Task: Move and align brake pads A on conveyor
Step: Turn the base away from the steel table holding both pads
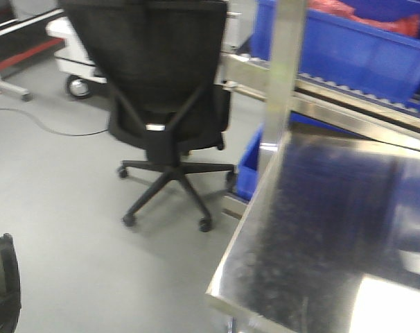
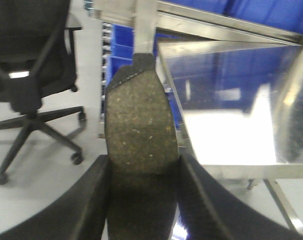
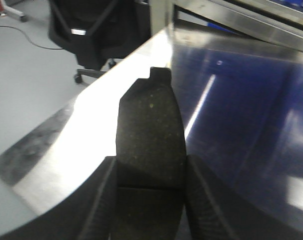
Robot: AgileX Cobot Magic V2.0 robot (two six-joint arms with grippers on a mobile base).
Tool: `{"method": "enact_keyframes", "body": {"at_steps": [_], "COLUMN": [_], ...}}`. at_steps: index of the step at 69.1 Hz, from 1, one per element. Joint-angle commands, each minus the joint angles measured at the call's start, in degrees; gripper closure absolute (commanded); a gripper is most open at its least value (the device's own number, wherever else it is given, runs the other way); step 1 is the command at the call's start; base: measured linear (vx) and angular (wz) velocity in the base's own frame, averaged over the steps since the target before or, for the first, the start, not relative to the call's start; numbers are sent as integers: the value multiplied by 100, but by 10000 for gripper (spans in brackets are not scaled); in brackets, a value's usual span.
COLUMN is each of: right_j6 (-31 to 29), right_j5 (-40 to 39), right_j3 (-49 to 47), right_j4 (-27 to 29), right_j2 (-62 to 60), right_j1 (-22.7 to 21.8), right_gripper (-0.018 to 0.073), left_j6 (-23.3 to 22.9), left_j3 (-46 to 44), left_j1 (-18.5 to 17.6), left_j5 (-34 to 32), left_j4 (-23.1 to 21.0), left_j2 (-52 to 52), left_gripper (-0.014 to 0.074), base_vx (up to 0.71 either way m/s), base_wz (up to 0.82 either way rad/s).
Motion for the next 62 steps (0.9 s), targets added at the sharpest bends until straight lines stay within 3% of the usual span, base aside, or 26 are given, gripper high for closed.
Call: {"method": "enact_keyframes", "body": {"at_steps": [1, 62], "right_j6": [-39, -39], "right_j5": [-484, -485], "right_j3": [-172, -172], "right_j4": [41, 36], "right_j2": [24, 24], "right_j1": [-15, -15], "right_gripper": [560, 560], "left_j6": [-7, -7], "left_j3": [-179, -179], "left_j1": [-31, -31], "left_j5": [-517, -517], "left_j4": [26, 26], "left_j2": [36, 36], "left_gripper": [467, 467], "base_vx": [-9, -4], "base_wz": [46, 63]}}
